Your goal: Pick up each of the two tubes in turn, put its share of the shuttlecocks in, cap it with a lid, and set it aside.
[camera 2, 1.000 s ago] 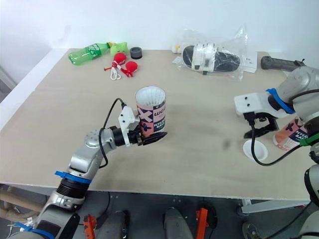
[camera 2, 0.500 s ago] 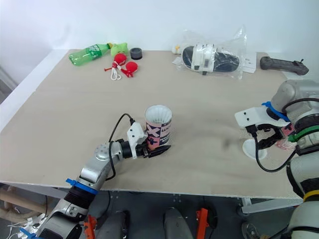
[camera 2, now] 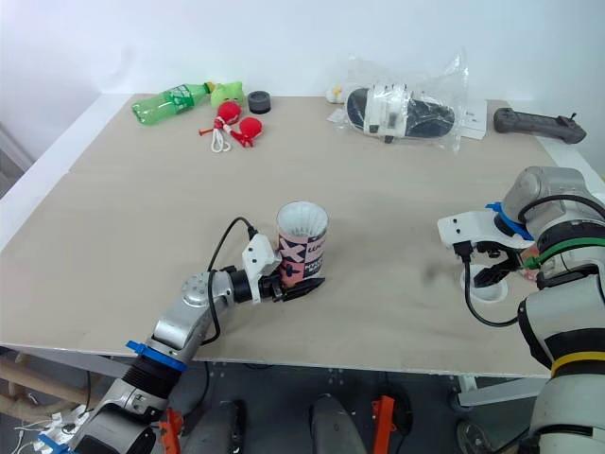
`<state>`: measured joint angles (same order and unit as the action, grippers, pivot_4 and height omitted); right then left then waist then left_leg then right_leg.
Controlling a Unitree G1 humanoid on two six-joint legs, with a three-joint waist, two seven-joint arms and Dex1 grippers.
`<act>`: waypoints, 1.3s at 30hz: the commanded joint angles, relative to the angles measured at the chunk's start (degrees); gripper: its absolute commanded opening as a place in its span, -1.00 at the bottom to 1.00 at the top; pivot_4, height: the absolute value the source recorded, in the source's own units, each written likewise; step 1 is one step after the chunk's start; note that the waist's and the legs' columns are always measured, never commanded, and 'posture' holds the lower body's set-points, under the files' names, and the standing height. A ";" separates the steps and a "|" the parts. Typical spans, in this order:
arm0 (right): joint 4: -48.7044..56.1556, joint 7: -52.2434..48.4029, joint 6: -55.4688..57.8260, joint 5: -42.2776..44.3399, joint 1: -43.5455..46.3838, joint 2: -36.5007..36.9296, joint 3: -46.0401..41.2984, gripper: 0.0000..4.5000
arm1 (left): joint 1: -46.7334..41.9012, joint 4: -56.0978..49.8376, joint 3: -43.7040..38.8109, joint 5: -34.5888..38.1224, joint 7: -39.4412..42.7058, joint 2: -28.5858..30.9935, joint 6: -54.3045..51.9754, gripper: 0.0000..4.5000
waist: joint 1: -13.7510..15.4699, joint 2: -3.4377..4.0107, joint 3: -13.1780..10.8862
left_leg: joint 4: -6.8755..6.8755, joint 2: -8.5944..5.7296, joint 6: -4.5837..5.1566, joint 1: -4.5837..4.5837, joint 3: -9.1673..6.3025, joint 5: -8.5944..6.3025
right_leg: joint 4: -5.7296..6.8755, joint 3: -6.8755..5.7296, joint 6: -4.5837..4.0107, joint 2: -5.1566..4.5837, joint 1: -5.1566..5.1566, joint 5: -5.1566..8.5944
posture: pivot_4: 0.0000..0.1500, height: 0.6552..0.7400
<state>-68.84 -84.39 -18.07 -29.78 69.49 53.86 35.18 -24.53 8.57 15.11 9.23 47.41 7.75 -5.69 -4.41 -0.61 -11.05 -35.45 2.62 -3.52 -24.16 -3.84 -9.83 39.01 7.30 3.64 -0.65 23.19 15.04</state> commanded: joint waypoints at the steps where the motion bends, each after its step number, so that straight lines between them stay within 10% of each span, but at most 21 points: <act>1: -0.68 -0.91 0.25 -0.61 0.19 -0.02 -1.44 -0.04 | 0.22 -1.97 -0.13 0.19 -0.45 0.24 0.93 0.39 | -0.01 0.00 0.00 | 0.00 0.00 -0.08 0.00 0.00 0.05 | 0.00 0.00 0.04 0.00 0.00 -0.01 | 1.00 1.00; 6: -0.75 -2.31 0.34 -0.56 -0.06 -0.09 -2.33 -0.96 | -0.18 -1.61 -0.38 0.15 -0.46 0.53 1.09 0.39 | -0.04 0.00 0.00 | 0.01 0.00 -0.27 0.02 -0.01 0.16 | 0.00 0.01 0.32 0.00 0.00 0.00 | 1.00 1.00; 16: 2.00 -7.98 2.08 7.12 3.98 -1.11 -6.35 -0.96 | -0.94 -0.14 -0.40 0.23 -0.18 0.66 2.29 0.39 | -0.25 0.01 0.01 | 0.03 0.00 -0.30 0.03 -0.01 0.18 | 0.00 0.03 0.38 0.00 0.01 0.01 | 1.00 1.00; 27: 30.83 -8.11 29.36 47.96 17.12 -0.50 0.90 -0.96 | -1.00 6.79 -0.50 -0.28 -0.38 -0.73 7.48 0.39 | -0.42 0.12 0.02 | 0.07 0.00 -0.30 0.00 -0.07 0.18 | 0.00 0.02 0.41 0.02 0.04 0.07 | 1.00 1.00; 39: 43.13 -8.11 34.44 57.80 21.89 -2.94 7.01 -0.96 | -1.61 10.79 -0.17 -1.62 -1.16 -1.63 11.30 0.39 | -0.05 0.12 0.03 | 0.04 0.01 -0.29 -0.08 -0.11 0.17 | 0.00 -0.03 0.41 0.03 0.09 0.07 | 1.00 1.00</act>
<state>-27.69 -90.04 16.27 26.18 89.34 50.78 41.64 -26.10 17.79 14.94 8.80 46.82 5.89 5.25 -4.47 -0.48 -11.02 -35.41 2.63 -3.81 -24.24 -3.95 -9.65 39.01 7.27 4.06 -0.62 23.27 15.11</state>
